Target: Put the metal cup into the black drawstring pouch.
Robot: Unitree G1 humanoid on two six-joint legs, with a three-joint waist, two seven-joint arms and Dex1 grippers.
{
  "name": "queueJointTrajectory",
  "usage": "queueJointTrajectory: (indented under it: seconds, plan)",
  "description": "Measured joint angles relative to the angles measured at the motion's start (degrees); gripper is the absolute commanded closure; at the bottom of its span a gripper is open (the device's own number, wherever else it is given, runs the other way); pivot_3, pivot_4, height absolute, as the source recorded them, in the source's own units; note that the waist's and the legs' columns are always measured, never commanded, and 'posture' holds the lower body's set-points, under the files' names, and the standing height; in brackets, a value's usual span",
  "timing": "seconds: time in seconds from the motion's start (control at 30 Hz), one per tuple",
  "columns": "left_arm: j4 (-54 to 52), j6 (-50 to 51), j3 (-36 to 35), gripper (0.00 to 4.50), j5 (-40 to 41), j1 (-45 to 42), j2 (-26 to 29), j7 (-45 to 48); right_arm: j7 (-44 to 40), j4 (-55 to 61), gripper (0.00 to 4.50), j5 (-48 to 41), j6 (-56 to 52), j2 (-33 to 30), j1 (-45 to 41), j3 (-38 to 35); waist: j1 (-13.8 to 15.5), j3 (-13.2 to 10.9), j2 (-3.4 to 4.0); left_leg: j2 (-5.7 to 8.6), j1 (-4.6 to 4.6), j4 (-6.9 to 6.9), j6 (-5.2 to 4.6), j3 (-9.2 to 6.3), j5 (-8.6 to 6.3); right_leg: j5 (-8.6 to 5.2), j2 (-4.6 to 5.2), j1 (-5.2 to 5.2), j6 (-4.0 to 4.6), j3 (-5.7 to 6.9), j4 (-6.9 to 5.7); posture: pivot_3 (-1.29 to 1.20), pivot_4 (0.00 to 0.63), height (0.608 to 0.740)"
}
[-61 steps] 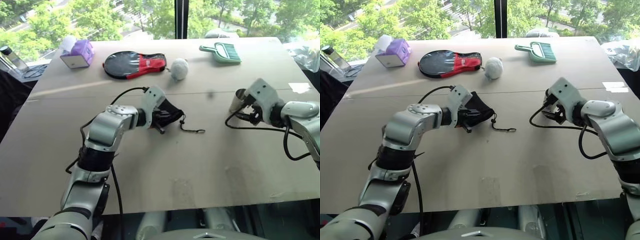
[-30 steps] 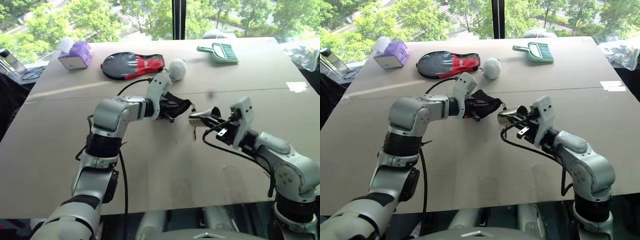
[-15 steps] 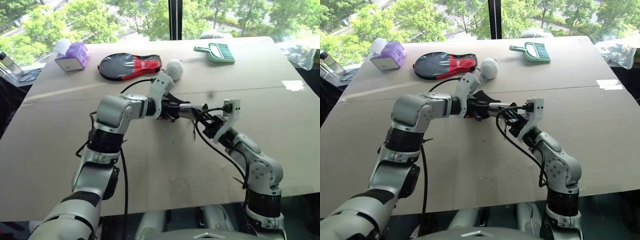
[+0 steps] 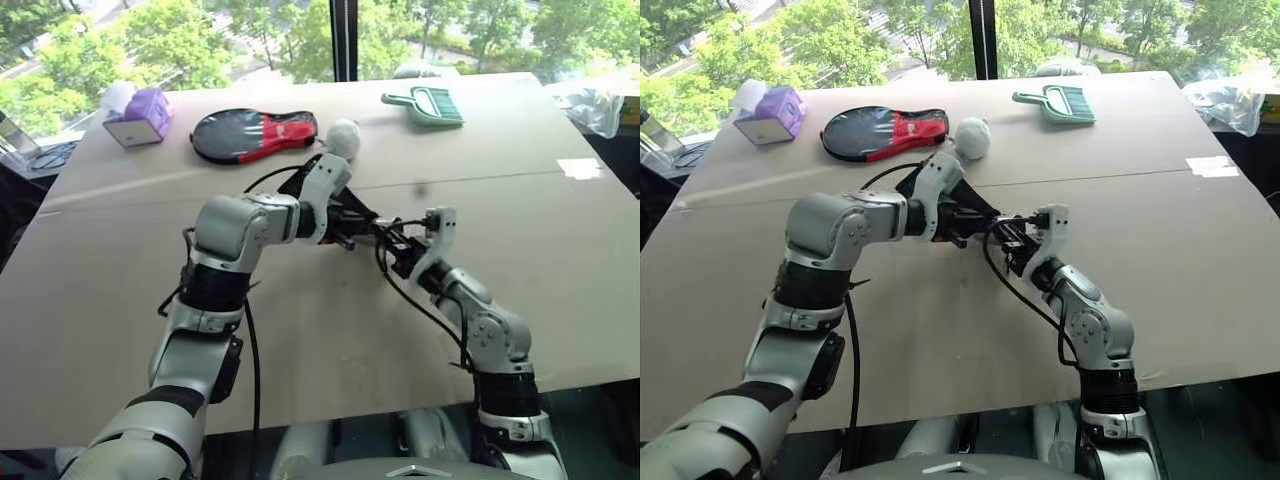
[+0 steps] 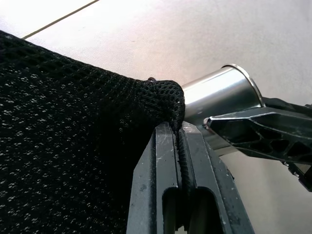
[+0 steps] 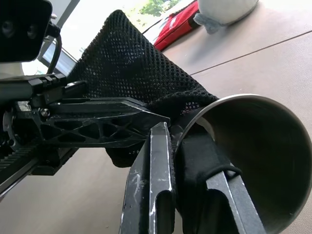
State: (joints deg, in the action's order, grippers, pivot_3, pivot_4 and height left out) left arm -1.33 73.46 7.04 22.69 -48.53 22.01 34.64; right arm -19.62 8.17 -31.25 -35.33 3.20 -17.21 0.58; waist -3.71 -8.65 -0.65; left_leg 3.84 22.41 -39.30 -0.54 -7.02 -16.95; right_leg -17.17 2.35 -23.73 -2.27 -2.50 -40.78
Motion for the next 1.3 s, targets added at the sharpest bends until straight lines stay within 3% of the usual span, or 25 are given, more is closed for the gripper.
queueJointTrajectory:
  seconds: [0.63,0.8,0.97,1.1,1.3]
  plan:
    - [-0.2,6.4,-5.3,4.5,2.3,-3.0,2.8,-1.5,-1.3,-5.4,4.47,16.0,13.1,-3.8,-2.5,12.0,-0.3,0.1,-0.03,-0.04,-0.46,0.09,0.01,0.12,0.0,0.0,-0.04,0.28,0.0,-0.1,-0.07,0.0,0.15,0.74]
    - [0.4,6.5,-6.0,4.5,2.5,0.8,3.2,-1.8,-1.1,-6.9,4.47,13.0,13.0,-0.8,-2.5,8.2,-0.3,0.1,-0.02,-0.05,-0.46,0.13,0.02,0.1,0.0,0.0,-0.05,0.27,0.0,-0.13,-0.07,0.0,0.15,0.74]
    - [4.5,6.7,-12.3,4.5,4.5,2.3,2.1,-2.3,-1.1,-0.9,4.47,6.7,7.5,-1.6,1.0,3.7,0.7,0.0,-0.03,-0.01,-0.26,0.11,0.01,0.01,0.0,0.0,0.01,0.16,0.0,-0.02,0.04,0.0,0.15,0.74]
    - [9.4,13.5,-21.0,4.5,7.1,0.0,-2.0,-3.8,0.1,9.4,4.47,-3.7,-0.9,-2.8,4.3,-1.7,1.3,0.0,-0.03,0.0,-0.08,0.1,0.01,-0.08,0.0,0.0,0.02,0.02,0.0,0.09,0.05,0.0,0.15,0.74]
    - [9.9,15.6,-22.4,4.5,9.0,0.0,-3.0,-4.3,2.3,9.6,4.47,-12.5,-5.3,-0.1,3.8,-4.0,0.9,0.0,-0.03,-0.02,-0.11,0.14,0.02,-0.05,0.0,0.0,0.01,0.02,0.0,0.06,0.03,0.0,0.15,0.74]
